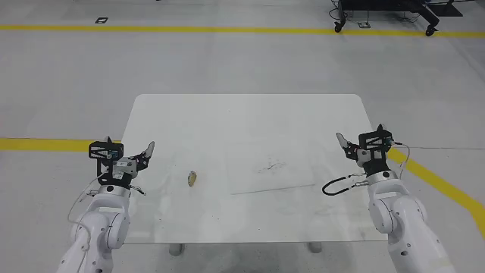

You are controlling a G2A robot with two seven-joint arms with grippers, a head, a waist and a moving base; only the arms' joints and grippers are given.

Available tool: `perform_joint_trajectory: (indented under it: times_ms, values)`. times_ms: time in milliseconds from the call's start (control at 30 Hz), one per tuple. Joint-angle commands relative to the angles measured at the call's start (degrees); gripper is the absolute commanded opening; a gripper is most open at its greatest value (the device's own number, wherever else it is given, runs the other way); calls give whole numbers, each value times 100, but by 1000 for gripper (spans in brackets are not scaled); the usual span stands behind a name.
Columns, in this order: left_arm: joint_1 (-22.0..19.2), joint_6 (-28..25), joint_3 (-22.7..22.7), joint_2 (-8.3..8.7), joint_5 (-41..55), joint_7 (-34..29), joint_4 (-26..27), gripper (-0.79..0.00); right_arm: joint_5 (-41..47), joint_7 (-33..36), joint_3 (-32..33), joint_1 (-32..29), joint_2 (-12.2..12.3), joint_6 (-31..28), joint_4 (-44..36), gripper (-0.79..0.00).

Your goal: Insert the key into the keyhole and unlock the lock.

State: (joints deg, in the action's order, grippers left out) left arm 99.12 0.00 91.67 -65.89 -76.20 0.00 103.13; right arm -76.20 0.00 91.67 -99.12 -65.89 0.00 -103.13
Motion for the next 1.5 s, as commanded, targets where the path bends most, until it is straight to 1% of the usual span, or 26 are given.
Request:
perform_joint_trajectory:
  times_ms: [0, 100, 167, 267, 333, 467, 900, 933, 967, 1000, 1033, 1100, 1233, 1333, 1367, 1400, 1433, 1467]
  values:
    - [0, 0, 0, 0, 0, 0, 0, 0, 0, 0, 0, 0, 0, 0, 0, 0]
    - [0, 0, 0, 0, 0, 0, 0, -1, 0, 0, 0, 0, 0, 0, 0, -1]
    - [0, 0, 0, 0, 0, 0, 0, 0, 46, 23, -53, 22, 1, -183, -2, 0]
    - [0, 0, 0, 0, 0, 0, 0, 0, -51, 273, -210, 240, -1, -425, 133, 0]
    - [0, 0, 0, 0, 0, 0, 0, 0, -6, 432, -403, 424, -12, -687, 228, 0]
    - [0, 0, 0, 0, 0, 0, 0, 0, 305, 921, -828, 1007, -31, -1568, 682, 0]
    - [0, 0, 0, 0, 0, 0, 0, 0, 305, 921, -828, 1007, -31, -1568, 682, 0]
    - [0, 0, 0, 0, 0, 0, 0, 0, 379, 930, -868, 1010, -32, -1692, 707, 0]
    - [0, 0, 0, 0, 0, 0, 0, 0, 557, 947, -911, 1069, -30, -2006, 801, 0]
    - [0, 0, 0, 0, 0, 0, 0, 0, 762, 982, -917, 1226, -14, -2523, 1019, 0]
    - [0, 0, 0, 0, 0, 0, 0, 0, 883, 1074, -897, 1395, 4, -2906, 1300, 0]
    - [0, 0, 0, 0, 0, 0, 0, 0, 918, 1405, -994, 1772, 36, -3687, 1715, 0]
    - [0, 0, 0, 0, 0, 0, 0, 0, 377, 1924, -1413, 2625, 121, -5747, 2433, 0]
    - [0, 0, 0, 0, 0, 0, 0, 0, 76, 1861, -1961, 3056, 155, -5800, 2792, 0]
    - [0, 0, 0, 0, 0, 0, 0, 0, 13, 1818, -2146, 3187, 178, -5800, 2892, -22]
    - [0, 0, 0, 0, 0, 0, 0, 0, -24, 1755, -2308, 3319, 205, -5800, 3001, -77]
    - [0, 0, 0, 0, 0, 0, 0, 0, -11, 1652, -2473, 3442, 232, -5800, 3110, -206]
    - [0, 0, 0, 0, 0, 0, 0, 0, 16, 1574, -2649, 3569, 262, -5800, 3237, -271]
